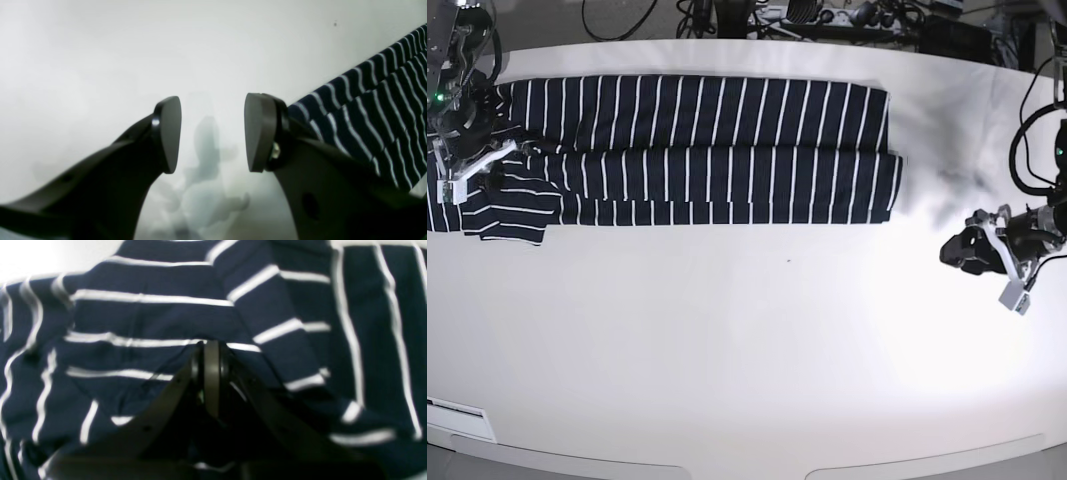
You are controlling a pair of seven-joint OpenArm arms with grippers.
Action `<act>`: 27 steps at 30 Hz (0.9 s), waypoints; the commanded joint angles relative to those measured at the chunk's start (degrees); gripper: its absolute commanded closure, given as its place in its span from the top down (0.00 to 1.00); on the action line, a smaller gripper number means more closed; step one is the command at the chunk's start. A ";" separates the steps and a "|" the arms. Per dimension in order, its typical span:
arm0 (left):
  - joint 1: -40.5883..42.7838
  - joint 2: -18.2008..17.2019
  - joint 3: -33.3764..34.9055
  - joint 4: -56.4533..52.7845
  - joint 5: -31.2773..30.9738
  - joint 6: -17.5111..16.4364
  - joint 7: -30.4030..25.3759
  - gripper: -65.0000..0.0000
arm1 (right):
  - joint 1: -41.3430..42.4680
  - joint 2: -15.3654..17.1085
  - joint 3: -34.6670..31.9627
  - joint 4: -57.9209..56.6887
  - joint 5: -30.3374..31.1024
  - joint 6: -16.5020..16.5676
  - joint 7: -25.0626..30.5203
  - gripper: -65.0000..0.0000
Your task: Fold the T-shirt properly
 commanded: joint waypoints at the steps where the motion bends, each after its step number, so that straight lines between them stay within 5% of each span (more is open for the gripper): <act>1: -0.94 -1.40 -0.81 0.68 -1.14 0.15 -0.76 0.49 | -0.57 0.68 0.20 -0.24 -3.19 -4.57 -4.15 0.00; 4: -0.52 -0.44 -0.81 0.66 -1.29 2.27 0.37 0.49 | -0.57 0.52 0.20 0.61 -4.81 -10.12 -4.13 0.00; 9: -0.50 4.33 -0.87 0.66 -1.64 6.19 4.76 0.49 | -0.57 0.52 0.26 5.07 -4.79 -7.39 -4.92 0.00; 13: -0.50 8.11 -2.62 0.66 -4.24 6.49 7.34 0.49 | -0.59 0.55 0.31 9.79 -5.18 -4.24 -5.27 0.34; 15: -0.50 9.31 -3.93 0.66 -6.29 7.19 7.76 0.49 | -0.59 0.55 0.31 11.82 -5.92 -3.13 -5.44 0.42; 27: -0.48 10.62 -7.89 0.68 -14.29 5.46 12.72 0.49 | -0.59 0.68 0.31 15.12 -15.72 -5.84 -6.73 0.47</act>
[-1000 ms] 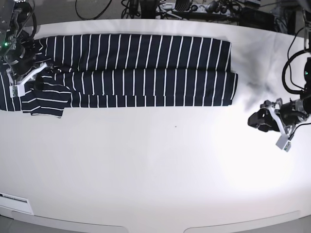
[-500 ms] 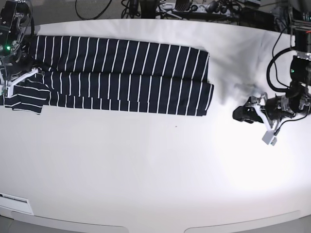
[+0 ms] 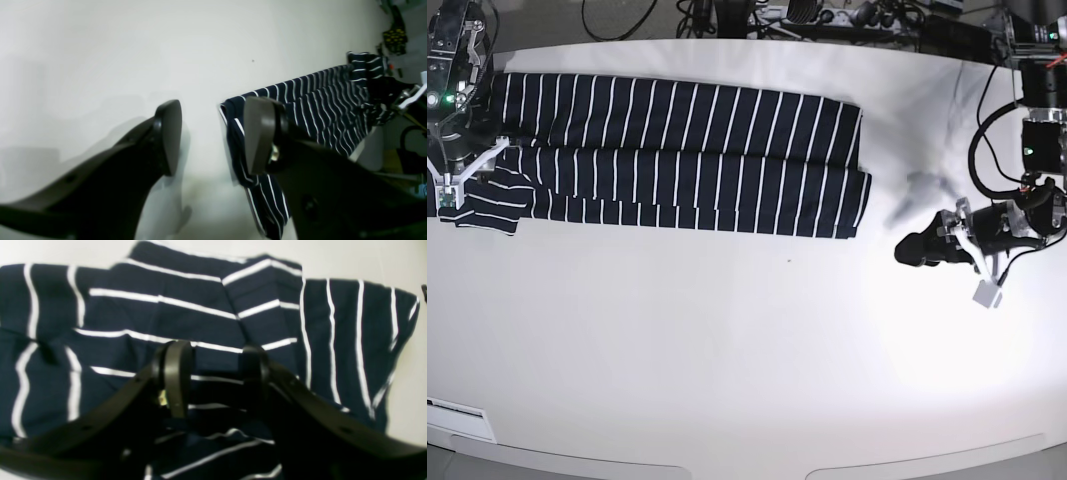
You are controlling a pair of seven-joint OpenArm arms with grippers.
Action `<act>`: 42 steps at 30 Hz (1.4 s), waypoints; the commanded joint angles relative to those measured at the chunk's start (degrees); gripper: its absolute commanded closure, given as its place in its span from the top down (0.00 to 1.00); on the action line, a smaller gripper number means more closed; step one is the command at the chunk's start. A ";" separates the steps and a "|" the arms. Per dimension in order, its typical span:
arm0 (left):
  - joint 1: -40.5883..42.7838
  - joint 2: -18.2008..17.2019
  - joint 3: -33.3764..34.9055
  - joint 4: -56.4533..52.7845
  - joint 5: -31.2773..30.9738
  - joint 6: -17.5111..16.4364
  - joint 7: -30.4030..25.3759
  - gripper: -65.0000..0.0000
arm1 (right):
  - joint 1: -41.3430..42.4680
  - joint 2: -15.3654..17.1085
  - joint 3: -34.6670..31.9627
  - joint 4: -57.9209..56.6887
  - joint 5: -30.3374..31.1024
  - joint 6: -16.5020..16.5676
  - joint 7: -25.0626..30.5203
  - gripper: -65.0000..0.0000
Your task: Fold the T-shirt properly
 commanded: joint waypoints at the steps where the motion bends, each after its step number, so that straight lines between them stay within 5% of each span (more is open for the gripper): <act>1: -1.25 -1.11 -0.63 0.70 -3.23 -1.77 0.33 0.49 | 0.31 1.36 0.50 1.07 -0.98 -0.90 1.09 0.50; 5: -0.28 -1.03 -0.63 0.70 -8.45 -5.95 5.90 0.49 | 0.31 1.60 0.68 1.07 -2.95 -2.38 1.14 0.53; 9: 2.58 -1.01 -0.63 0.70 -8.45 -5.84 5.75 0.49 | 0.31 1.57 0.83 1.07 -5.38 -3.26 1.01 0.53; 17: 8.46 2.01 -0.63 0.70 -8.45 -4.52 2.97 0.49 | 0.31 1.60 1.05 1.07 -5.33 -2.95 0.90 0.53; 24: 10.01 8.44 -0.66 0.70 -3.34 0.26 0.04 0.49 | 0.31 1.60 1.05 1.07 -5.53 -2.95 0.87 0.53; 34: 13.94 15.72 -0.28 0.70 -3.28 0.20 0.09 0.49 | 0.33 1.77 1.05 1.07 -8.31 -2.97 0.92 0.53; 42: 14.38 16.90 0.63 0.70 -2.32 -0.04 -0.02 0.49 | 0.48 1.90 1.05 1.09 -8.28 -2.97 0.90 0.53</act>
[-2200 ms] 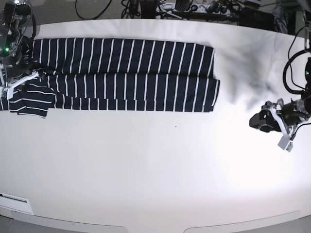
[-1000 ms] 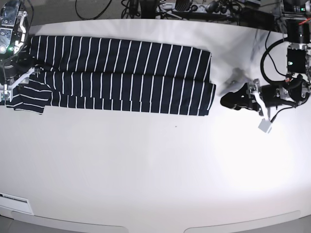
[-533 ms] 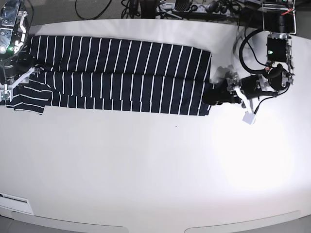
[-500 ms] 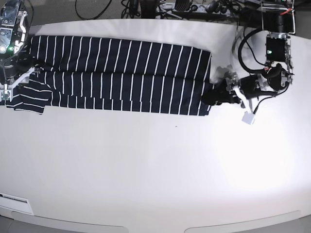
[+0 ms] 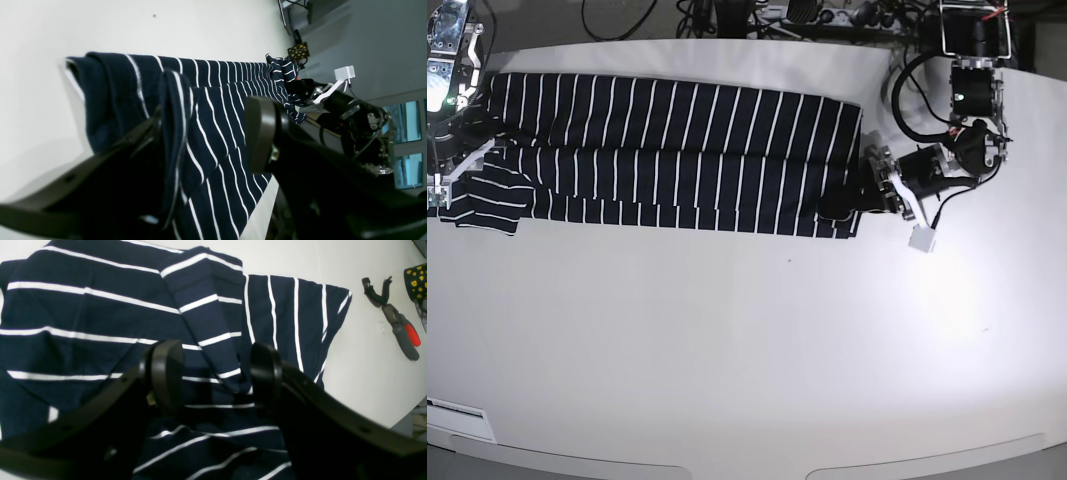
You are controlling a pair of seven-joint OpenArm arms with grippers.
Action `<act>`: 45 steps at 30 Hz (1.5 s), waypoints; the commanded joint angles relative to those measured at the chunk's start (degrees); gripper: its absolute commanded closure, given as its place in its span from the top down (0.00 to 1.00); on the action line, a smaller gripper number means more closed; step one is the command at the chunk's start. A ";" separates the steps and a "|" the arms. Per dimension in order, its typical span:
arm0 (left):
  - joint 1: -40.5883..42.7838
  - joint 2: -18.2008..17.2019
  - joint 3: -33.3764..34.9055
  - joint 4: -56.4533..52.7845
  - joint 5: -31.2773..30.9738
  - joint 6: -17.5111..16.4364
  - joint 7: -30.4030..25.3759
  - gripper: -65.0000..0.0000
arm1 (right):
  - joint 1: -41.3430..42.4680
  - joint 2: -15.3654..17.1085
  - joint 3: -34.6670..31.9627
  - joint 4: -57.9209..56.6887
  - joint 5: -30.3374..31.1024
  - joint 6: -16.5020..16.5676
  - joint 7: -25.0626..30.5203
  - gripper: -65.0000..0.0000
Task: Fold the T-shirt properly
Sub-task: 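Grasp the strip's hem end with the left gripper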
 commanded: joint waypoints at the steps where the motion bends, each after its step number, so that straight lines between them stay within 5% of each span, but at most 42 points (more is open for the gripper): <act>1: 0.74 0.24 0.76 -0.39 1.57 1.81 2.78 0.49 | 0.46 1.27 0.68 1.05 -0.26 -0.42 1.07 0.53; 12: -0.66 -0.13 -6.10 3.93 6.23 2.08 2.19 0.49 | 0.44 1.27 0.68 1.03 -0.31 -0.35 0.81 0.53; 18: -1.07 -0.15 -9.88 10.58 17.18 7.65 -2.21 0.49 | 0.44 1.27 0.68 1.05 -0.31 -0.37 0.61 0.53; 25: -0.94 0.07 -10.12 11.45 27.74 19.43 -4.68 0.49 | 0.44 1.27 0.68 1.05 -0.33 -0.37 -0.48 0.53; 45: 2.73 2.93 3.23 11.45 27.39 21.35 -4.76 0.49 | 0.37 1.27 0.68 1.03 -0.55 0.46 -1.55 0.53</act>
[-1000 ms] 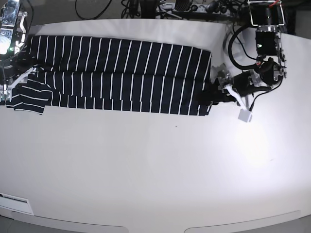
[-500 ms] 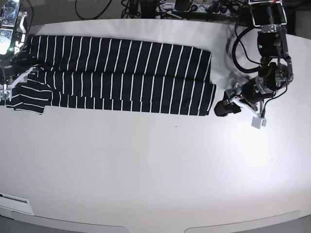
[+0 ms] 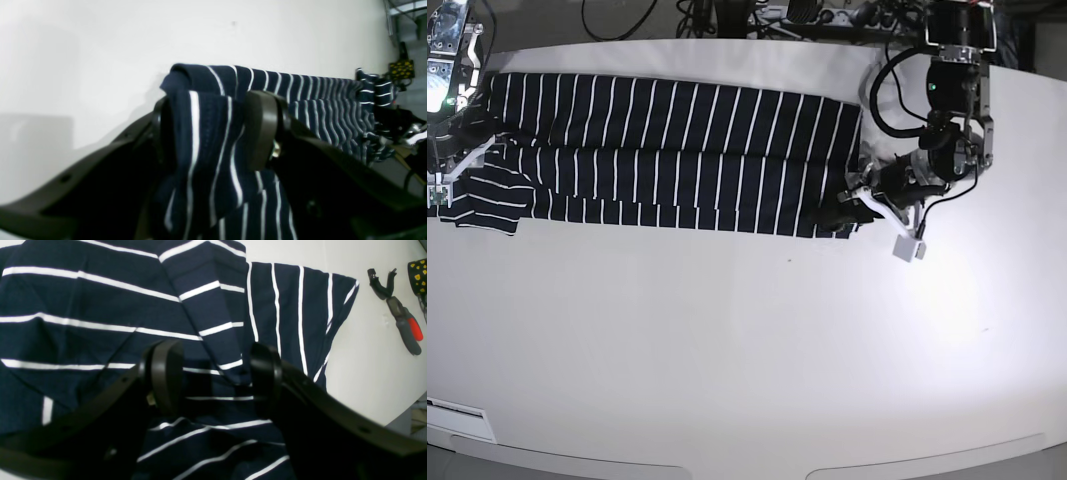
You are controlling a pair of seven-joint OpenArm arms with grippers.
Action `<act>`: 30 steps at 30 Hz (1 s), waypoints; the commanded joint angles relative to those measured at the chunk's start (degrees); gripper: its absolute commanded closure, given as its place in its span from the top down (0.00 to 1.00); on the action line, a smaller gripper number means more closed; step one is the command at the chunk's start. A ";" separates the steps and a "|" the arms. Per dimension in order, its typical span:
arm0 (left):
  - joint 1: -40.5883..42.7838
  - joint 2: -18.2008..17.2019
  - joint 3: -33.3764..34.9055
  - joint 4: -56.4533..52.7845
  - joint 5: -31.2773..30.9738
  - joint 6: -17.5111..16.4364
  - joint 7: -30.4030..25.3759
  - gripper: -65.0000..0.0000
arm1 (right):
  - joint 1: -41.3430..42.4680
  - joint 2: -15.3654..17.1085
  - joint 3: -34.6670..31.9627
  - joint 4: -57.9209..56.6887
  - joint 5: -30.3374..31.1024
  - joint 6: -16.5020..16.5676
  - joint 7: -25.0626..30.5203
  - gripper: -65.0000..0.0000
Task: Fold the T-shirt properly
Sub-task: 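Grasp the strip's hem end with the left gripper, then fold the hem end over toward the right gripper with the left gripper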
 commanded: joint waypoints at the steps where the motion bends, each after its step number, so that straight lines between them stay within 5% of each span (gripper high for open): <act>1: 1.40 0.02 0.92 -0.26 2.54 1.33 4.70 0.49 | 0.15 1.16 0.68 1.03 -0.55 -0.22 0.90 0.53; 12: 2.84 2.05 1.42 -0.26 3.10 1.25 2.84 0.47 | 0.15 1.16 0.68 1.03 -0.52 -0.20 0.68 0.53; 14: 2.67 2.05 1.40 -0.26 3.76 1.31 2.75 0.38 | 0.17 1.16 0.68 1.03 -0.52 -0.20 0.70 0.53; 17: 2.36 2.03 1.38 -0.26 4.55 1.31 2.60 0.08 | 0.17 1.16 0.68 1.03 -0.50 -0.20 0.72 0.53; 18: 2.21 2.03 1.38 -0.26 4.61 1.27 2.25 0.04 | 0.20 1.16 0.68 1.03 -0.50 -0.20 0.72 0.53; 30: -1.81 1.57 -10.03 -0.26 6.01 -0.33 2.01 0.02 | 0.42 1.79 0.68 7.78 -0.28 -2.97 2.25 0.53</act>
